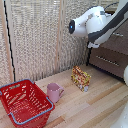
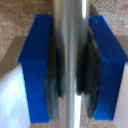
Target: Transport the gripper mindfully toward the orange-red bowl and clasp it to elevate with ease. Ensure your robot's arm aligns efficiently with the top drawer's opening. Carefully slide the orange-red bowl into the designated spot with precision. After confirmation, withdraw the gripper gently. Close the drawer smoothly by transitioning the gripper to its handle.
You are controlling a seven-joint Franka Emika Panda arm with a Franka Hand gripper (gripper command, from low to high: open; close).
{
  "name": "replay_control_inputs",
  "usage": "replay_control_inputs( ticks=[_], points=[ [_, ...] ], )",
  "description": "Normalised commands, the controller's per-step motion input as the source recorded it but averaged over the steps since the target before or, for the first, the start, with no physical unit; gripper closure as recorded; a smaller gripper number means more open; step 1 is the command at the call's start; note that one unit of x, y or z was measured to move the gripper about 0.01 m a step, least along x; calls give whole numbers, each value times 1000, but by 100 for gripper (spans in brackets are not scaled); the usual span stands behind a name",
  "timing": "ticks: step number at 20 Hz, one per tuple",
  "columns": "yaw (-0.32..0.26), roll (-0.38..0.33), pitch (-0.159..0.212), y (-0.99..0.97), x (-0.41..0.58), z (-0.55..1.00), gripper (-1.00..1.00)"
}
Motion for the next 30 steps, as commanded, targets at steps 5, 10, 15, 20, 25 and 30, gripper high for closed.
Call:
replay_control_inputs(
  ticks=[5,10,15,20,25,30],
  points=[
    [73,-15,-28,-534,165,363,100],
    [113,-52,-95,-676,134,50,100],
    [125,-9,-36,-808,75,103,100],
    [123,0,-6,-842,27,228,100],
    [131,0,0,-804,0,242,100],
    [93,5,4,-479,-2,153,-100]
  ],
)
